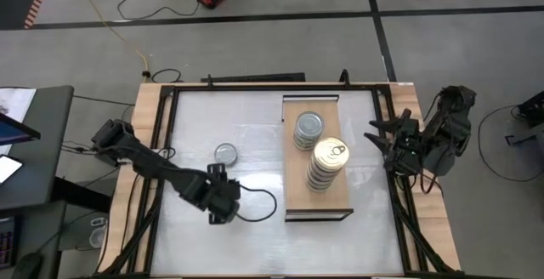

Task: Stack canned seafood by type on shelf
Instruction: Stack the green tuna can on top of the green tuna can

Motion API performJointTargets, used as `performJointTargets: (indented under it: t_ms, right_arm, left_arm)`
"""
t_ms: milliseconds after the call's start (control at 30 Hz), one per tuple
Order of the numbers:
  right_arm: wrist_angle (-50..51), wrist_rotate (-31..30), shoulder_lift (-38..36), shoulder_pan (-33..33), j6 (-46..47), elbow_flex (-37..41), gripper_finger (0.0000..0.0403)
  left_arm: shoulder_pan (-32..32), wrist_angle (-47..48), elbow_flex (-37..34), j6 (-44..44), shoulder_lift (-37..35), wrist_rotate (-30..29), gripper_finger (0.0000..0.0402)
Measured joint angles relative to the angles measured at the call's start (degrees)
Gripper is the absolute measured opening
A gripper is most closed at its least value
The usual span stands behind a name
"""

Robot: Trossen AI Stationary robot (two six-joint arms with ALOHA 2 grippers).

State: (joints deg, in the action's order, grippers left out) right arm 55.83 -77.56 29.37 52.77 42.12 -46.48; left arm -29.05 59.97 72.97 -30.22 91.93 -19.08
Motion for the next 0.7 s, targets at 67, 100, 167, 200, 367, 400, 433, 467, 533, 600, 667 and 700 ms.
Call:
performJointTargets:
  t_ms: [67,100,167,200,367,400,433,467,533,600,667,700]
  right_arm:
    - [-0.43,0.13,0.35,0.0,0.0,0.0,0.0225]
    - [-0.58,0.13,0.44,0.0,-0.01,0.0,0.0225]
    - [-0.84,0.12,0.7,0.0,-0.03,-0.02,0.0225]
    - [-0.81,0.22,0.75,0.0,-0.04,-0.02,0.0225]
    - [-0.81,0.96,0.74,0.0,-0.13,-0.02,0.0225]
    - [-0.79,0.96,0.72,0.0,-0.14,-0.02,0.0225]
    - [-0.75,1.03,0.73,0.0,-0.14,-0.02,0.0225]
    - [-0.66,1.19,0.75,0.0,-0.14,-0.02,0.0225]
    - [-0.65,1.31,0.76,0.0,-0.16,-0.02,0.0225]
    - [-0.65,1.31,0.74,0.0,-0.19,-0.04,0.0225]
    - [-0.65,1.29,0.74,0.0,-0.2,-0.04,0.0225]
    - [-0.64,1.29,0.74,0.0,-0.21,-0.04,0.0225]
  left_arm:
    - [1.35,0.57,-0.05,4.14,0.08,1.06,0.0297]
    - [2.17,0.72,-0.07,6.4,0.08,1.61,0.0298]
    - [3.71,0.8,-0.07,10.04,0.03,3.8,0.0297]
    - [4.5,1.11,-0.07,11.58,0.05,4.71,0.0296]
    - [7.75,3.48,-0.64,17.19,0.03,8.35,0.0283]
    - [8.28,3.36,-1.24,17.92,0.03,8.97,0.028]
    - [8.69,3.3,-1.96,18.74,0.03,9.72,0.0277]
    - [9.01,3.03,-2.86,19.43,0.03,10.37,0.0274]
    - [9.37,2.05,-4.93,20.86,0.03,10.63,0.0267]
    - [9.43,0.71,-6.87,22.41,0.05,10.54,0.0259]
    - [9.4,-0.32,-8.22,22.91,0.05,9.31,0.025]
    - [9.36,-0.52,-8.57,22.93,0.05,8.79,0.0244]
